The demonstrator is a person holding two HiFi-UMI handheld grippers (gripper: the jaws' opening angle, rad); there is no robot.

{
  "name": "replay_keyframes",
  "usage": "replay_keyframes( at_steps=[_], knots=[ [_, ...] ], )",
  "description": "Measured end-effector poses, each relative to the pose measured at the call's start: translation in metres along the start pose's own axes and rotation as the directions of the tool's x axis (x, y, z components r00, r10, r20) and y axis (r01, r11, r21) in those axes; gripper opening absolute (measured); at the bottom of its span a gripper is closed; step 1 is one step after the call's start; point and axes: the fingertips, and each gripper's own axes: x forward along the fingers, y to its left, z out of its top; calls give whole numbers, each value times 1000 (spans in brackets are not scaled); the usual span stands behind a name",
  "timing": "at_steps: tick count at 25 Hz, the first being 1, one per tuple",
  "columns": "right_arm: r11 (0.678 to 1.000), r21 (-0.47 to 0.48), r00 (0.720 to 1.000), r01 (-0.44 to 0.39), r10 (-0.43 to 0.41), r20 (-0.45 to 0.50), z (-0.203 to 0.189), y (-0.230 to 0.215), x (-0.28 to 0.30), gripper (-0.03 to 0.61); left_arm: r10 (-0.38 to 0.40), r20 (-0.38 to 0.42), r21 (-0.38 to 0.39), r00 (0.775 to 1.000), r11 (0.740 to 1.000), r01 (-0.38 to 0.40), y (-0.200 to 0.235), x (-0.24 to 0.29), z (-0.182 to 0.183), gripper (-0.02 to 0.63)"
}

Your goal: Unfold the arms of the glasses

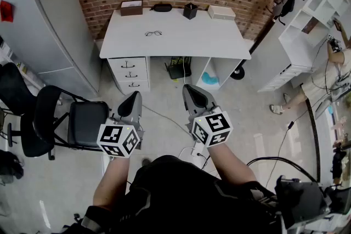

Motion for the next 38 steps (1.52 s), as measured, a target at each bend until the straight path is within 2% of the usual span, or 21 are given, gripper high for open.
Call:
replay_keyframes(
  at_steps=[8,13,22,27,38],
  knots=[
    [1000,2,1000,-5,5,-2,-4,0,-1,8,5,-5,2,1000,1000,-5,-2,2,-5,8],
    [1000,1,1000,21,-21,-6,-5,-3,0,8,8,-16,3,1000,1000,-8,-1,3,-7,8],
    [1000,8,999,30,-30,-18,-13,11,12,9,10,-30,1,999,1000,-10,18,-2,-12,8],
    [997,-63,998,50,-52,-25,-9,25,23,9,-22,-21,-3,1000,1000,22,31,-4,-8,8],
    [993,-64,994,101,-104,-45,-21,57,39,9,-103,-18,-32,995,994,102,69,-22,-9,8]
  ],
)
